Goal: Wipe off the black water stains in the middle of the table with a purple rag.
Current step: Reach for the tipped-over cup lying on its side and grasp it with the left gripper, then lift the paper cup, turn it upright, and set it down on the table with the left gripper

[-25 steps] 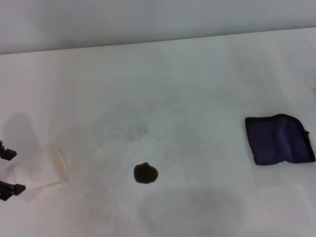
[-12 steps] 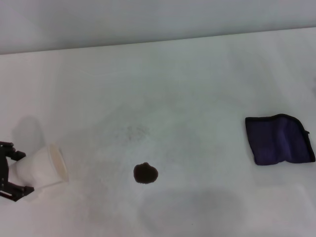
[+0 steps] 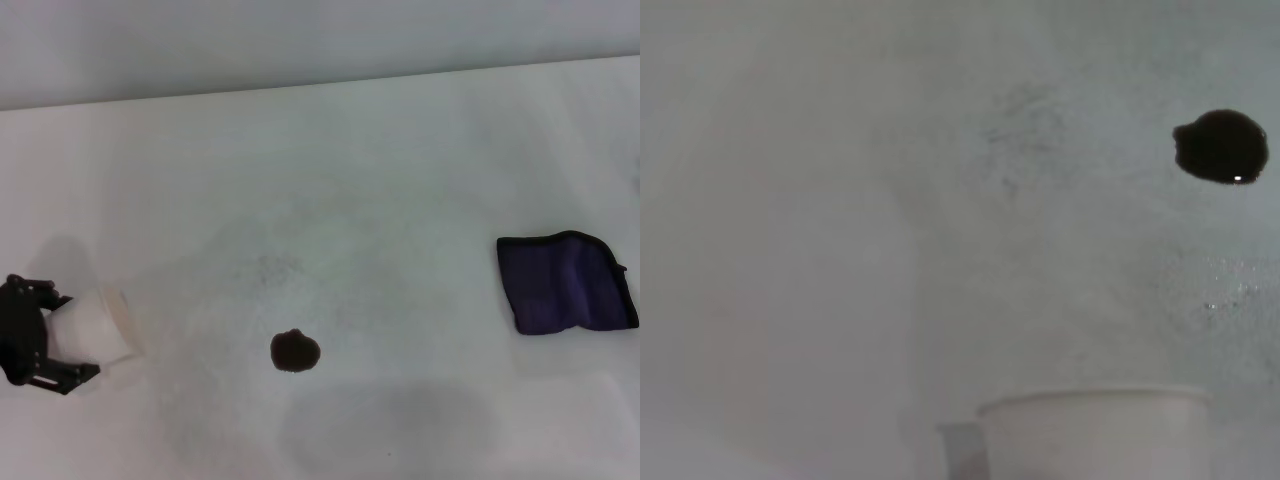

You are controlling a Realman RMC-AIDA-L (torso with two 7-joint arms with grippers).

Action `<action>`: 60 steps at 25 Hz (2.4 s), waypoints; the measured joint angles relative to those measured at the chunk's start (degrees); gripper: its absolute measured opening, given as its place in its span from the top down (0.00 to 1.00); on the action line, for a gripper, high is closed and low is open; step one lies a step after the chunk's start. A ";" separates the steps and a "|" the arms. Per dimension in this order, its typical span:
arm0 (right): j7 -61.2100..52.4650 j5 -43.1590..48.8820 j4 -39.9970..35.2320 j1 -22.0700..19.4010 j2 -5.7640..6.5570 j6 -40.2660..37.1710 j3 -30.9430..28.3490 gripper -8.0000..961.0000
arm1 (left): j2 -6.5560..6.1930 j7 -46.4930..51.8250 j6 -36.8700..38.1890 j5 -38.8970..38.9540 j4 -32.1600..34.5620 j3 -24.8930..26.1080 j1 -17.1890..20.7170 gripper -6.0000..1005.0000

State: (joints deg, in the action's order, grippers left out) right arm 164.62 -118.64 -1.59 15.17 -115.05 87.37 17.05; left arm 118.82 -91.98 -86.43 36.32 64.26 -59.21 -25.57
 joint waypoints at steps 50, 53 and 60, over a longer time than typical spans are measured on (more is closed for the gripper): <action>-0.42 0.17 -3.43 -1.24 0.17 1.43 2.99 0.31 | 0.47 -59.51 14.05 74.56 -56.75 5.61 5.13 0.36; -0.44 0.16 -3.04 -1.61 0.17 1.99 2.99 0.31 | 0.47 -59.60 16.20 74.57 -57.53 5.39 5.24 0.36; -0.45 0.17 -2.22 -1.85 0.17 2.72 2.99 0.31 | 0.54 -59.96 18.46 74.25 -58.98 4.71 5.33 0.36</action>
State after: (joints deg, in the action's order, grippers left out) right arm 164.17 -118.47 -3.81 13.32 -114.88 90.09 20.04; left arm 119.36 -151.94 -67.97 110.57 5.28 -54.50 -20.24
